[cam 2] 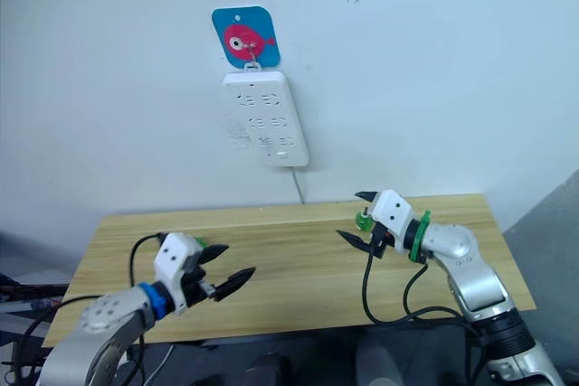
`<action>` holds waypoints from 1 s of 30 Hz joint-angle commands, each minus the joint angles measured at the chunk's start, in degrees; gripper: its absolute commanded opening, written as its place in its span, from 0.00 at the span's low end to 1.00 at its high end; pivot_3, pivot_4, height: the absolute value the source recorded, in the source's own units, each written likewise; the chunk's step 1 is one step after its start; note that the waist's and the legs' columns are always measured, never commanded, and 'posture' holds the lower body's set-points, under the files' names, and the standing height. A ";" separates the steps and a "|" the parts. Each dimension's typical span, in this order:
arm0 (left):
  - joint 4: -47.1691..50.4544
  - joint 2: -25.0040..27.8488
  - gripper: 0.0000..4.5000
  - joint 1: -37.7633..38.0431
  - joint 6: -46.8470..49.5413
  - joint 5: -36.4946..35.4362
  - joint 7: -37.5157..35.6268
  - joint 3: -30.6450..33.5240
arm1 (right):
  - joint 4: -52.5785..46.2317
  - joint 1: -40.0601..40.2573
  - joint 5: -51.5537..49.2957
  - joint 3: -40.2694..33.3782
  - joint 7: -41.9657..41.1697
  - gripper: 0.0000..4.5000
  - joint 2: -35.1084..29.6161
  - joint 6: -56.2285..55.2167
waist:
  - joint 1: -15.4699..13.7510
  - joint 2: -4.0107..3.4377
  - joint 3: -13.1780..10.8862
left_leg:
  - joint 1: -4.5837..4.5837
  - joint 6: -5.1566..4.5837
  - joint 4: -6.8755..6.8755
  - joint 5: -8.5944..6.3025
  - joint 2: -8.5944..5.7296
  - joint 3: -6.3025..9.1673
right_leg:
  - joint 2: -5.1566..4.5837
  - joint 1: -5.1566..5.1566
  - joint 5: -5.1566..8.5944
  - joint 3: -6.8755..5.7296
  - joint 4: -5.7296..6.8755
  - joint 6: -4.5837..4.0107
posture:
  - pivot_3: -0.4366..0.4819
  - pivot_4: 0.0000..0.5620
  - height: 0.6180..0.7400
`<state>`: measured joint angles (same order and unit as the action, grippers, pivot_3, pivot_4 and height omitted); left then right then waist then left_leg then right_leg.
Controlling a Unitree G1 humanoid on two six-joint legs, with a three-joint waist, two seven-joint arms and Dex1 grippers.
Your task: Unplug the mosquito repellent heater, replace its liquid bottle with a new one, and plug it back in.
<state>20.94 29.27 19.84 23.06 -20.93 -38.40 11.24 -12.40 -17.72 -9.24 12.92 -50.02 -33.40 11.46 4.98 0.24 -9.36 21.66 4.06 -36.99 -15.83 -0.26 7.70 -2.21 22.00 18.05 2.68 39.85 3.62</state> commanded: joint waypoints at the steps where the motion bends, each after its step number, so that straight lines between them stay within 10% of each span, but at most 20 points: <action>1: 0.34 -2.47 1.00 5.90 -4.80 -0.70 1.65 5.49 | -2.79 -3.42 -0.51 1.95 -4.37 0.99 -0.89 0.15 | -0.77 0.06 -0.03 | 0.00 0.00 0.00 0.00 0.01 0.02 | -0.01 0.00 0.00 -0.03 -0.03 -0.01 | 0.50 0.29 0.95; 30: -10.30 -2.22 1.00 4.56 -8.36 1.17 6.30 12.79 | -7.02 -9.31 -0.15 5.95 -9.43 0.99 0.06 11.89 | -5.93 0.31 -0.72 | 0.02 0.03 0.08 -0.01 -0.04 0.15 | -0.08 -0.39 -0.12 -0.26 -0.86 -0.07 | 0.57 0.37 0.95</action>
<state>10.65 26.34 24.60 14.55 -19.43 -31.83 24.31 -16.60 -26.50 -8.14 19.43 -59.71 -33.52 22.57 -0.95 0.56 -10.09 21.66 4.09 -36.91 -15.83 -0.30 7.87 -2.28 21.58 17.92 2.41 38.99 3.55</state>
